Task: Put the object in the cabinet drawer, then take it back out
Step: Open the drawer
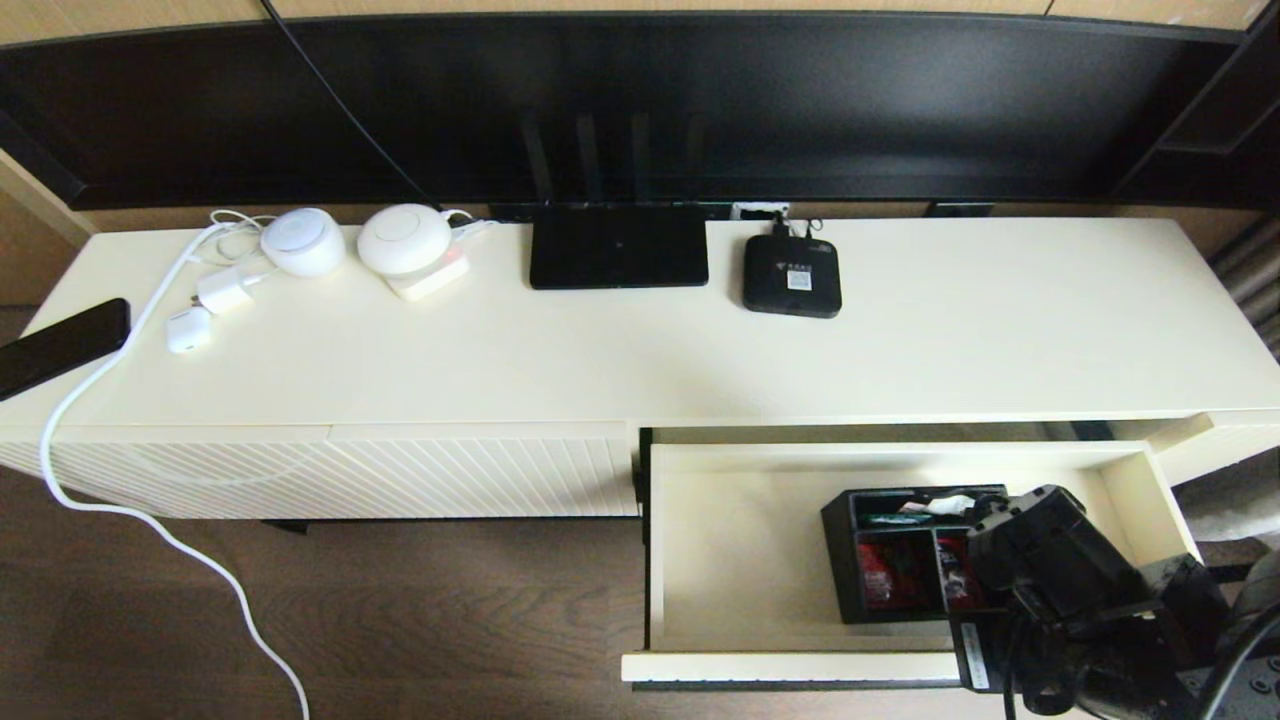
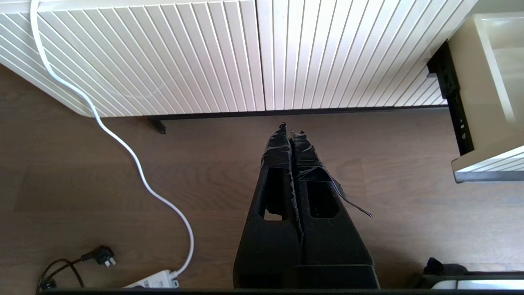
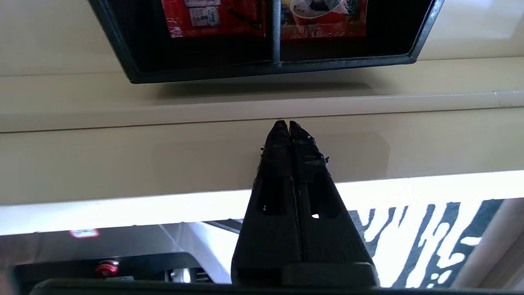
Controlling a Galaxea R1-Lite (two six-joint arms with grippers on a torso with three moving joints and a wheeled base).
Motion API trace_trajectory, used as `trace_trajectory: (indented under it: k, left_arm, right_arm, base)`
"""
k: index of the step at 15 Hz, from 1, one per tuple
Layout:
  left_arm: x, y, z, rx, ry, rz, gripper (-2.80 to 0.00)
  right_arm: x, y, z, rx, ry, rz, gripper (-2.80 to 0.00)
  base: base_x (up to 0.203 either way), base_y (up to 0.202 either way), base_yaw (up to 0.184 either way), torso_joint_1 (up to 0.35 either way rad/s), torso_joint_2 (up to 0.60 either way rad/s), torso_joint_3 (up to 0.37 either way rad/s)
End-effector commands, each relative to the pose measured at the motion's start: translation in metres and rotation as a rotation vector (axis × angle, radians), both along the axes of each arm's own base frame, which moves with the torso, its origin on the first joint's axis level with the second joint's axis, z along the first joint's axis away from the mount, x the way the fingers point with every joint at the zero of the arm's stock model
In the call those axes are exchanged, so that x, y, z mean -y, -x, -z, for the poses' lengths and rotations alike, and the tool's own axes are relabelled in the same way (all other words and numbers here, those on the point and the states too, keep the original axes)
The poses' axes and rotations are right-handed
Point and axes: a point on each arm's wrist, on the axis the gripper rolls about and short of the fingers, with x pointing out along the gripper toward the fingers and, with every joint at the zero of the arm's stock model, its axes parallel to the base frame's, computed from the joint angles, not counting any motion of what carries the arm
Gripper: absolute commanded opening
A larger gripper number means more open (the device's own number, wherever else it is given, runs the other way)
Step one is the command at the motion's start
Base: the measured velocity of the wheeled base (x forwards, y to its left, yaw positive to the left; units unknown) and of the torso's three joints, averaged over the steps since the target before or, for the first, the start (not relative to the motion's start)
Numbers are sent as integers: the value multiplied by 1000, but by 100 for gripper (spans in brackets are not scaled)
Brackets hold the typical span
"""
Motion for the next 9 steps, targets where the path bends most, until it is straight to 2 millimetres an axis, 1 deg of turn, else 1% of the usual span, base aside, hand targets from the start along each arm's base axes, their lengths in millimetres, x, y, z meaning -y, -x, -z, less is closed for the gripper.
trace_trajectory:
  k: [1, 3, 4, 8, 9]
  left_arm:
    - [0, 0, 0, 0, 0, 0, -280]
    - [0, 0, 0, -3, 0, 0, -280]
    - [0, 0, 0, -3, 0, 0, -280]
    - [0, 0, 0, -2, 0, 0, -280]
    - [0, 0, 0, -1, 0, 0, -280]
  right_arm:
    - [2, -3, -12, 72, -28, 19, -280]
    - [5, -6, -27, 140, -35, 41, -280]
    - [9, -8, -31, 157, -36, 58, -280]
    - [22, -16, -36, 171, -45, 127, -280]
    - [26, -20, -38, 172, -55, 146, 0]
  base:
    - [0, 0, 0, 0, 0, 0]
    - [0, 0, 0, 0, 0, 0]
    - [0, 0, 0, 0, 0, 0]
    - [0, 0, 0, 0, 0, 0]
    - [0, 0, 0, 0, 0, 0]
